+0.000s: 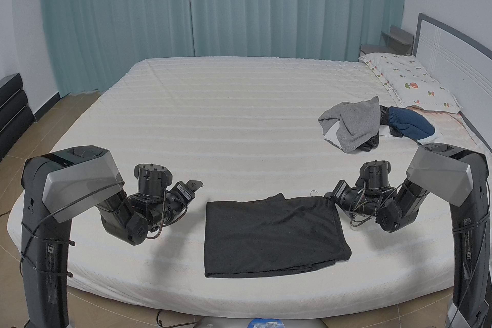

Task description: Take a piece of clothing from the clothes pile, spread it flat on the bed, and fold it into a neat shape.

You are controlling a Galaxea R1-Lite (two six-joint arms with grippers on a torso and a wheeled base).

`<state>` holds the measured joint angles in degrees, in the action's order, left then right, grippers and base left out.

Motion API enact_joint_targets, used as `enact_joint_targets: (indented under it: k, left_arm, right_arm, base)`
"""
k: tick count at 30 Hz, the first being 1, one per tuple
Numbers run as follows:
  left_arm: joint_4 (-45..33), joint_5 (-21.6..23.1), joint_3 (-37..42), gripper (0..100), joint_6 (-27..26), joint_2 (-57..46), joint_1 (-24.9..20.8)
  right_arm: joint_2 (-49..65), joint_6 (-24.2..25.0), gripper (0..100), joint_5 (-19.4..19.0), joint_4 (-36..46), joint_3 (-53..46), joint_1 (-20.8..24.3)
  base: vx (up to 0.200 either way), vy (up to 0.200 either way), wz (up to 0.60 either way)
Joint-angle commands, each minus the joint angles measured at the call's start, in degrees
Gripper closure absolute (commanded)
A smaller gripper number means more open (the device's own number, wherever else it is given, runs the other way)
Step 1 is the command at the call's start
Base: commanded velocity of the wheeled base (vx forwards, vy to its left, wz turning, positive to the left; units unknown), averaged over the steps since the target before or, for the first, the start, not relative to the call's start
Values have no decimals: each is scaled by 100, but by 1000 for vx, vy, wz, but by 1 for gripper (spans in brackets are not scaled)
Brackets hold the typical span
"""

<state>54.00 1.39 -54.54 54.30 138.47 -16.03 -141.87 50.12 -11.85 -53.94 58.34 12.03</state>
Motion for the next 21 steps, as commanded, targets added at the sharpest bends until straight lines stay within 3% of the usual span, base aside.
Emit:
enact_joint_targets:
  k: [1, 6, 12, 21]
  left_arm:
    - [-4, 2, -65, 0, -7, 31, -14]
    - [5, 46, -101, 0, -77, 48, -155]
    - [-65, 72, -215, 0, -86, 66, -691]
    - [-65, 81, -259, 0, -165, 154, -744]
  right_arm:
    - [37, -2, 100, 7, -2, 10, -34]
    - [46, 7, 100, 130, -11, 19, -69]
    - [46, 7, 100, 130, -11, 19, -34]
    - [55, 7, 100, 130, -20, 2, -17]
  base:
    - [0, 0, 0]
    - [0, 0, 0]
    - [0, 0, 0]
    - [0, 0, 0]
